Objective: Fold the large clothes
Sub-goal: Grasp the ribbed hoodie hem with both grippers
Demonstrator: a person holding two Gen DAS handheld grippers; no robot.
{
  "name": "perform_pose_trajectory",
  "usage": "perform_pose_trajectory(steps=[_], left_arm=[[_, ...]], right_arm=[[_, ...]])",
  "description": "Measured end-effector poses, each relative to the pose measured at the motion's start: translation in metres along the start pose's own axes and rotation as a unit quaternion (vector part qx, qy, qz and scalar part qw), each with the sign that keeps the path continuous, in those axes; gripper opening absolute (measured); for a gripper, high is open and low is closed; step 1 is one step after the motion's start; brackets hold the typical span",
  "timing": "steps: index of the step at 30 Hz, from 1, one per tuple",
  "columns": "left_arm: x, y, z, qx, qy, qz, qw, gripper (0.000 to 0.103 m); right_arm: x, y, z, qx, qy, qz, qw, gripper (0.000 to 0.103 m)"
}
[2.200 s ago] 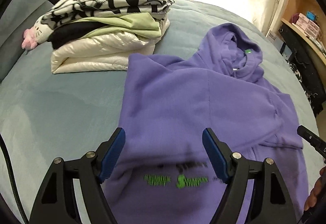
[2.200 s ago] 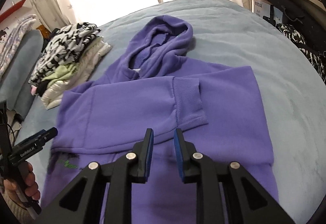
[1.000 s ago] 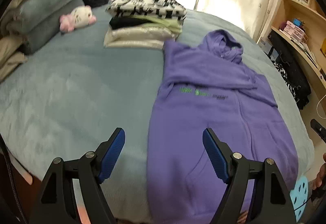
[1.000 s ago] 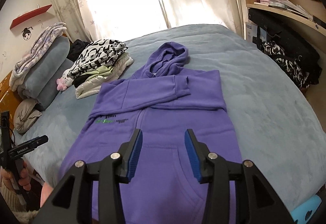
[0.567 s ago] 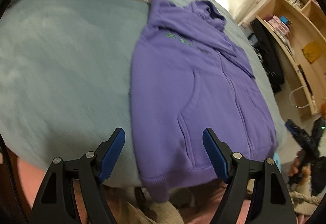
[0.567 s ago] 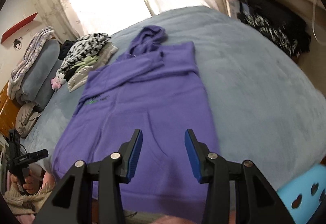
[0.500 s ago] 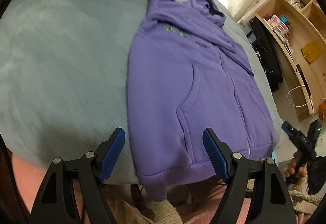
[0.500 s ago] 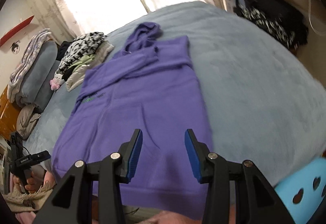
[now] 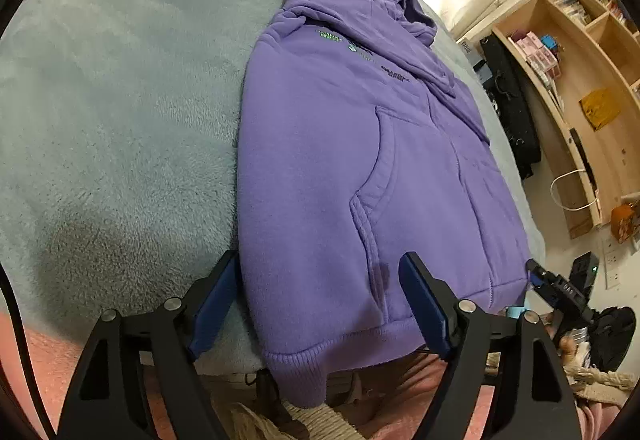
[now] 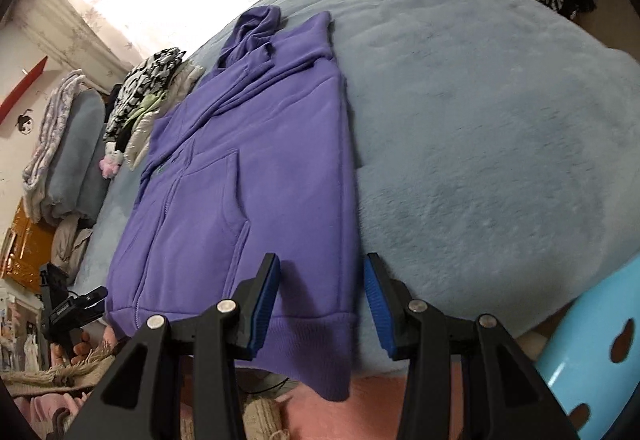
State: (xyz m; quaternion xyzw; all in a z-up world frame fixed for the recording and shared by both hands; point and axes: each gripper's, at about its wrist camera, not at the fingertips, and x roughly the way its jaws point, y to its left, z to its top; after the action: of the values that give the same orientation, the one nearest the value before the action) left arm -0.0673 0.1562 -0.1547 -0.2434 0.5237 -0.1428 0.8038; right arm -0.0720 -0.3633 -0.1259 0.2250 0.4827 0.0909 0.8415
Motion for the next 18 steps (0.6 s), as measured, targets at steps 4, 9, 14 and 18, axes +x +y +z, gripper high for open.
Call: perform_pose_trajectory(steps=[4,9,14,18], left_arm=[[0.001,0.001,-0.001,0.0,-0.002,-0.008,1.0,0.08],[0.002,0.001,-0.003,-0.003,0.004,-0.041,0.9991,0.08],[0.005,0.002,-0.004,-0.005,0.009,-0.06,0.9982,0.08],[0.008,0.005,-0.006,-0.008,0.01,-0.078,0.9968,0.08]], right_arm=[[0.006,0.003,-0.001,-0.004,0.003,0.025,1.0,0.044],[0.007,0.006,-0.003,-0.001,0.006,0.091,0.996,0.043],[0.018,0.007,-0.007,-0.002,0.019,0.101,0.995,0.043],[0.023,0.004,-0.007,0.008,0.018,0.11,0.994,0.043]])
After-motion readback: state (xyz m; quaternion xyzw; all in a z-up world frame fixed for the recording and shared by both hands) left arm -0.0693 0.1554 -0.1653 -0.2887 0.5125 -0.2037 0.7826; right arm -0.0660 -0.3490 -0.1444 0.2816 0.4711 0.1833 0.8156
